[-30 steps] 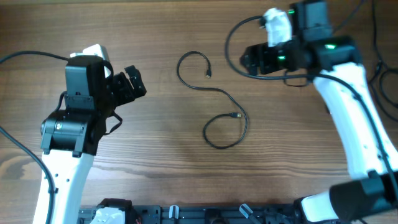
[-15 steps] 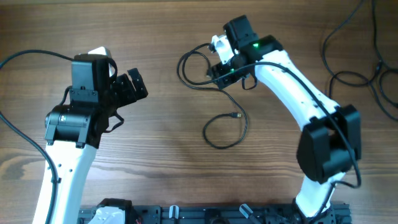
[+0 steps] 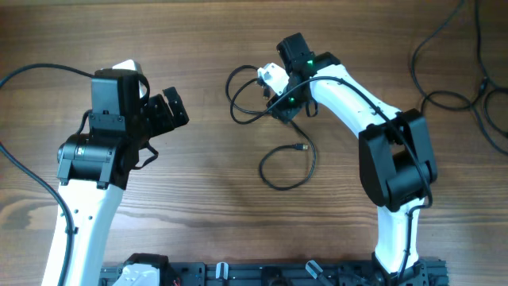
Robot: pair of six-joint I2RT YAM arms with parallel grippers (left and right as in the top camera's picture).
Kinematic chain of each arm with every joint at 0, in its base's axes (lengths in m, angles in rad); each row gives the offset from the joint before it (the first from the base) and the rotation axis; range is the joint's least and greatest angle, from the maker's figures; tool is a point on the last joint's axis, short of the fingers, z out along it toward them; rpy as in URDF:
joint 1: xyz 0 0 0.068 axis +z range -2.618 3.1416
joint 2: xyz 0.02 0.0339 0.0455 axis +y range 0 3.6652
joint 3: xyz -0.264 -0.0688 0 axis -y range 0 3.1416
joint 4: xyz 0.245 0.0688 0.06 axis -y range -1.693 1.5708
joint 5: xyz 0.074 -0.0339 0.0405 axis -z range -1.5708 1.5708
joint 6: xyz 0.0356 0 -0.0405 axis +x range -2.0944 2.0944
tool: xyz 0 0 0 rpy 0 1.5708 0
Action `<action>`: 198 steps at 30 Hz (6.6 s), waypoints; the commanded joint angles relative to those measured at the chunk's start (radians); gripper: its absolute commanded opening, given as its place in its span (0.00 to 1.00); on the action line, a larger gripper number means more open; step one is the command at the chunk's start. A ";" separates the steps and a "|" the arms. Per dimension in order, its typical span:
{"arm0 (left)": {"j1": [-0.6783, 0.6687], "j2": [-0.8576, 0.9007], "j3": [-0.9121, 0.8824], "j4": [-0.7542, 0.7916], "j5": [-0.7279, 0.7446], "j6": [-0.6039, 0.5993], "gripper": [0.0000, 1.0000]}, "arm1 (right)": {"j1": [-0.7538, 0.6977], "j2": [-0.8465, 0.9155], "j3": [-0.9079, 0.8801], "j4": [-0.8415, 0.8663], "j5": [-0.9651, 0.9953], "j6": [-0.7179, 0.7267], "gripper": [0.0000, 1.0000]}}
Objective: Untangle cables
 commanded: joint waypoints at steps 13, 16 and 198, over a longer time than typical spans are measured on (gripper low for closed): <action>0.006 0.005 0.011 -0.001 0.009 0.005 1.00 | 0.004 0.074 -0.009 0.035 -0.082 -0.153 0.56; 0.006 0.005 0.011 -0.001 0.009 0.005 1.00 | 0.004 0.076 -0.009 0.040 -0.082 -0.145 0.55; 0.006 0.005 0.011 -0.001 0.009 0.005 1.00 | -0.261 -2.148 -1.618 0.816 -0.140 0.292 0.99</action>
